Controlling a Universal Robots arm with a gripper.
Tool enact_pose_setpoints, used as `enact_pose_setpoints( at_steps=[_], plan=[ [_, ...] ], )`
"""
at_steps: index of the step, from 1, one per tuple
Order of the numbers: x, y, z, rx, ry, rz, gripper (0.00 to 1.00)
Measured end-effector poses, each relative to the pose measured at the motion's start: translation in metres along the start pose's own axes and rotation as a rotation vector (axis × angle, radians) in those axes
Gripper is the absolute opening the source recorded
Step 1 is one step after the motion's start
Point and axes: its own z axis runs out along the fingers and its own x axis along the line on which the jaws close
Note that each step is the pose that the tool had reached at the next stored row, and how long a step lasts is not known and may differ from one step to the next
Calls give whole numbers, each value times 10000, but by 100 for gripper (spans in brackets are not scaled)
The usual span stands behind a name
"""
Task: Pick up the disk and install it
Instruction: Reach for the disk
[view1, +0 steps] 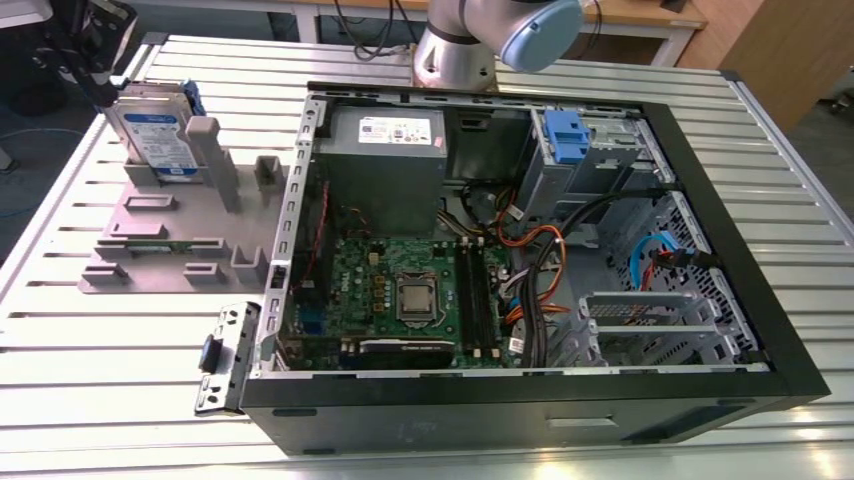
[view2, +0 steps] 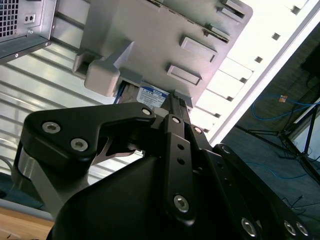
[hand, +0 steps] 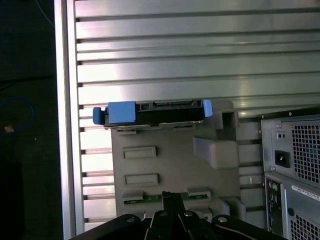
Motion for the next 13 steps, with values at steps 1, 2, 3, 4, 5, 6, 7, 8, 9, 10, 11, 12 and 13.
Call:
enact_pose_setpoints(
  at_steps=[1, 2, 3, 4, 5, 6, 7, 8, 9, 10, 11, 12, 13],
  plan=[
    [2, 0, 2, 0, 0, 0, 10],
    [4, 0, 4, 1, 1, 0, 10],
    [6, -1, 6, 1, 1, 0, 10],
    [8, -1, 8, 1, 1, 0, 10],
    [10, -1, 10, 0, 0, 0, 10],
    [12, -1, 13, 0, 0, 0, 10],
    [14, -1, 15, 0, 0, 0, 10],
    [16, -1, 16, 0, 0, 0, 10],
    [17, -1, 18, 0, 0, 0, 10],
    [18, -1, 20, 0, 0, 0, 10],
    [20, -1, 21, 1, 1, 1, 10],
    [21, -2, 24, 0, 0, 0, 10],
    [22, -2, 26, 0, 0, 0, 10]
  ],
)
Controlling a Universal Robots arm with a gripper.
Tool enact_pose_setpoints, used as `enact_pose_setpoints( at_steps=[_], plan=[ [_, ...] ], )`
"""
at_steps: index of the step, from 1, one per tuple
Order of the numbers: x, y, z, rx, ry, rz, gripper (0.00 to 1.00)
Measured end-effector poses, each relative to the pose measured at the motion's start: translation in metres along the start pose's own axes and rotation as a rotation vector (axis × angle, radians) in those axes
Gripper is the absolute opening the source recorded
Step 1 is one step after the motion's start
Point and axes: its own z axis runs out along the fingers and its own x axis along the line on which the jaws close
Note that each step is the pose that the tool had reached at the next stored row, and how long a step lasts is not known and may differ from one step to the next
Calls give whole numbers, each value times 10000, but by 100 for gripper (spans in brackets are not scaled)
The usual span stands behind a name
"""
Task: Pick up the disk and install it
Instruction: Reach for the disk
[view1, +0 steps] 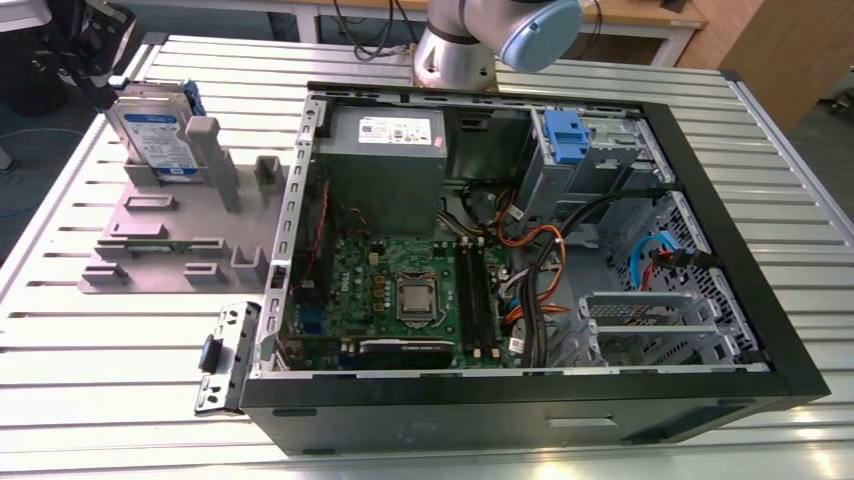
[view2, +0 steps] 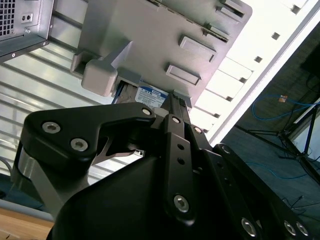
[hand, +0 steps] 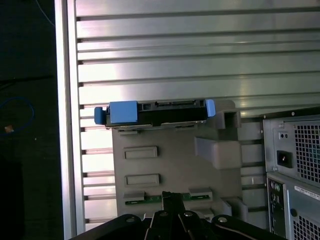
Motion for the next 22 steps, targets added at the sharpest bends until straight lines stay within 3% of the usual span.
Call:
enact_pose_setpoints(
  at_steps=[22],
  plan=[
    [26, -4, 45, 0, 1, 0, 10]
  ],
)
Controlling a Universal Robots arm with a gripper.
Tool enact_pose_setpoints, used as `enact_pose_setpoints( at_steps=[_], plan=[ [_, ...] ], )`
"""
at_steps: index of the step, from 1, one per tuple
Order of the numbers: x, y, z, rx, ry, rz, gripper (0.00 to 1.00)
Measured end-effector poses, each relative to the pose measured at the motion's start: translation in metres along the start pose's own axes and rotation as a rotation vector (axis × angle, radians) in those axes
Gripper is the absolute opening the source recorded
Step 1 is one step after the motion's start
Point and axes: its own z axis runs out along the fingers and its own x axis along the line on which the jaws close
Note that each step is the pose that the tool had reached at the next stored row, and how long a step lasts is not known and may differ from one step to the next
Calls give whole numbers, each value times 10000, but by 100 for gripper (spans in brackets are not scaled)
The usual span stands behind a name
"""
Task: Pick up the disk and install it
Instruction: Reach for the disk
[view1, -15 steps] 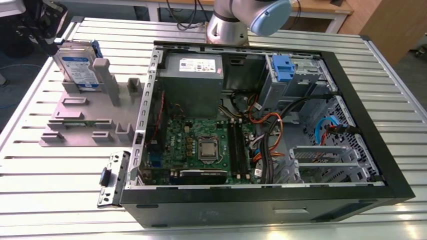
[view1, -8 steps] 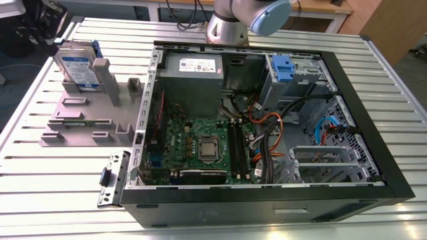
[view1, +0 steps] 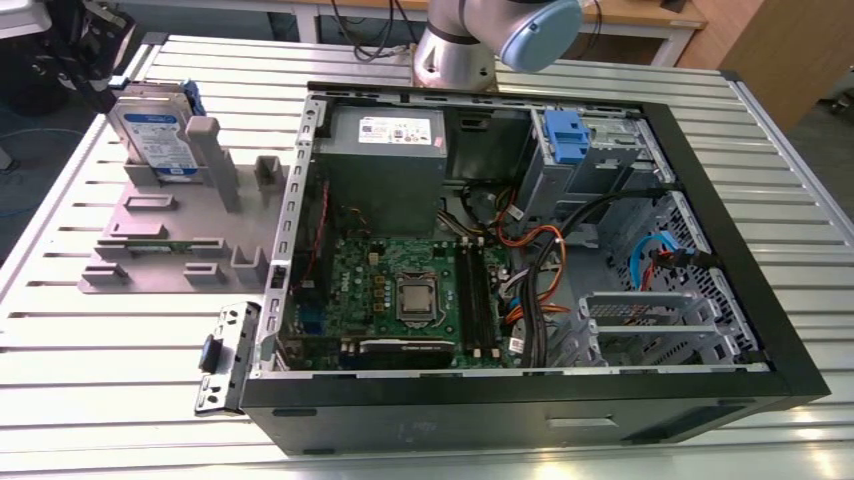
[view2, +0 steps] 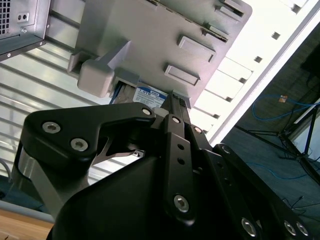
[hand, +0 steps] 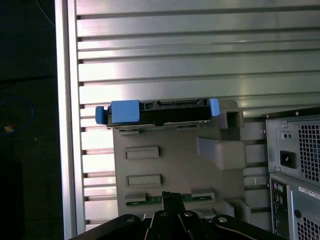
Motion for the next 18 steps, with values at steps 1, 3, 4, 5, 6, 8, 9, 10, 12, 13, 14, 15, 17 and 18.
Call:
enact_pose_setpoints(
  at_steps=[1, 3, 4, 5, 6, 8, 9, 10, 12, 13, 14, 15, 17, 18],
  plan=[
    [1, 0, 2, 0, 0, 0, 10],
    [2, 0, 7, 0, -1, 0, 10],
    [3, -1, 9, 0, -1, 0, 10],
    [4, -1, 11, 0, -1, 0, 10],
    [4, -1, 14, -1, -1, 0, 10],
    [5, -1, 19, 0, 0, 0, 10],
    [5, -1, 21, 0, -1, 0, 10],
    [5, -1, 24, 0, -1, 0, 10],
    [6, -2, 29, 0, -1, 0, 10],
    [6, -2, 32, 0, 0, 0, 10],
    [7, -2, 35, -1, -1, 0, 10],
    [7, -2, 37, -1, -1, 0, 10],
    [8, -2, 42, 0, -1, 0, 10],
    [8, -2, 45, 0, -1, 0, 10]
  ],
)
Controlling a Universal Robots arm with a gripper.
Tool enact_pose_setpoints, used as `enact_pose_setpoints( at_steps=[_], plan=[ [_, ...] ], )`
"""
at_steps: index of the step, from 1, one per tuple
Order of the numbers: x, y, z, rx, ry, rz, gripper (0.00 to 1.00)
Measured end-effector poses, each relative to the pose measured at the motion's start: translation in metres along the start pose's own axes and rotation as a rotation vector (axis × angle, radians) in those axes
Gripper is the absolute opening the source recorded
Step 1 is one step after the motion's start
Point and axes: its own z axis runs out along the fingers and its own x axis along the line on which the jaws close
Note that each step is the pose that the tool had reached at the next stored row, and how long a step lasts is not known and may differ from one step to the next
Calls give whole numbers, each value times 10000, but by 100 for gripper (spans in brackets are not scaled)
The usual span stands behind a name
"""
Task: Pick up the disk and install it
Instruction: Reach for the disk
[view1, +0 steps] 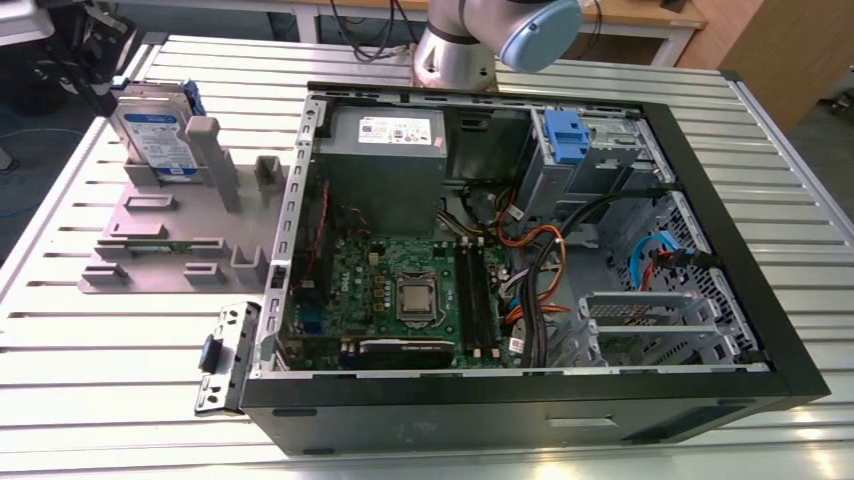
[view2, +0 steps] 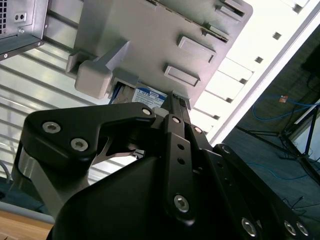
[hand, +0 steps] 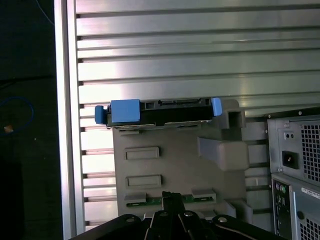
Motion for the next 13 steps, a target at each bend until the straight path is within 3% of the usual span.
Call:
enact_pose_setpoints(
  at_steps=[13],
  plan=[
    [4, -2, 30, 0, 0, 0, 10]
  ],
)
